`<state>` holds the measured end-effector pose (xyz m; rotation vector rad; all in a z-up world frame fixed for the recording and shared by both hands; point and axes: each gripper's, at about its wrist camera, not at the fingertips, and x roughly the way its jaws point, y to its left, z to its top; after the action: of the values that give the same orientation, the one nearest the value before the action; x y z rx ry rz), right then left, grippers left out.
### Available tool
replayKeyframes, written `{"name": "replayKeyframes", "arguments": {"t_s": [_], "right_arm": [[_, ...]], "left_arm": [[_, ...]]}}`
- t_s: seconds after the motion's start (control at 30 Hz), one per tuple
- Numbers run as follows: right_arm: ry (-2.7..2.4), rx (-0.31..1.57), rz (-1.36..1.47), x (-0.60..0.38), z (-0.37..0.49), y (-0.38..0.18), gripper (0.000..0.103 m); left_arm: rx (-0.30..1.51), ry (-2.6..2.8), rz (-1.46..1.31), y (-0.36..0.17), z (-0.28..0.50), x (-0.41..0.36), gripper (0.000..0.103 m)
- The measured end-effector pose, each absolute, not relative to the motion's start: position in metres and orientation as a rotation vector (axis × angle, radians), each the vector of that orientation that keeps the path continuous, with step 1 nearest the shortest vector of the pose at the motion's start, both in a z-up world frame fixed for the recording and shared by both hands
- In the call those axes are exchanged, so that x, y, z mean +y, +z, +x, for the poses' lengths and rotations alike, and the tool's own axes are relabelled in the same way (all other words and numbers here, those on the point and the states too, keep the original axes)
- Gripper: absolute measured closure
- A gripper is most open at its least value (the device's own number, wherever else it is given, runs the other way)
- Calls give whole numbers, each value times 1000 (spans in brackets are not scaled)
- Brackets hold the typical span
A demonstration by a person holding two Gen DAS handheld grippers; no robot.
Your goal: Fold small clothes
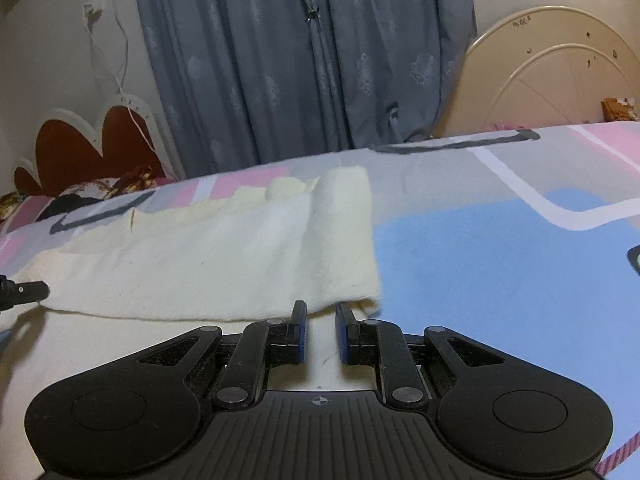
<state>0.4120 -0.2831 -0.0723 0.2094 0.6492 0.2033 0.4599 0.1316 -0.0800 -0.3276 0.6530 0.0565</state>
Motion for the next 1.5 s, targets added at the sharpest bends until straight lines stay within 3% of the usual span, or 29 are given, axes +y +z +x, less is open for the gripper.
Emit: {"name": "replayKeyframes", "arguments": {"t_s": [0.17, 0.27, 0.37, 0.4, 0.43, 0.57, 0.63, 0.8, 1.0, 1.17, 1.27, 1.4, 1.5], "right_arm": [[179, 589, 234, -293, 411, -64, 87], [172, 694, 194, -286, 430, -82, 87], [184, 685, 140, -282, 429, -80, 87], [186, 684, 138, -283, 428, -79, 87], [188, 673, 148, -286, 426, -76, 87], [241, 623, 162, -274, 434, -66, 87], [288, 636, 168, -256, 448, -67, 87], [392, 633, 82, -218, 465, -75, 87], [184, 642, 152, -287, 501, -78, 88], [287, 603, 63, -248, 524, -69, 88], [176, 647, 27, -259, 544, -84, 88], [119, 682, 97, -300, 547, -85, 88], [153, 620, 90, -302, 524, -74, 88]], "left_arm": [[684, 61, -297, -89, 462, 132, 100], [692, 66, -292, -96, 461, 132, 97], [673, 115, -238, -93, 455, 132, 74], [651, 160, -209, -88, 450, 131, 57], [617, 180, -183, -82, 446, 127, 51], [554, 49, -96, -71, 455, 83, 46], [581, -32, -81, -78, 472, 59, 37], [634, 9, -65, -105, 492, 60, 36], [611, 68, -94, -94, 494, 86, 41], [601, -12, -28, -88, 524, 46, 37], [638, 78, -8, -106, 535, 61, 33], [617, 123, -130, -101, 525, 98, 43], [557, 97, -164, -81, 505, 86, 42]]}}
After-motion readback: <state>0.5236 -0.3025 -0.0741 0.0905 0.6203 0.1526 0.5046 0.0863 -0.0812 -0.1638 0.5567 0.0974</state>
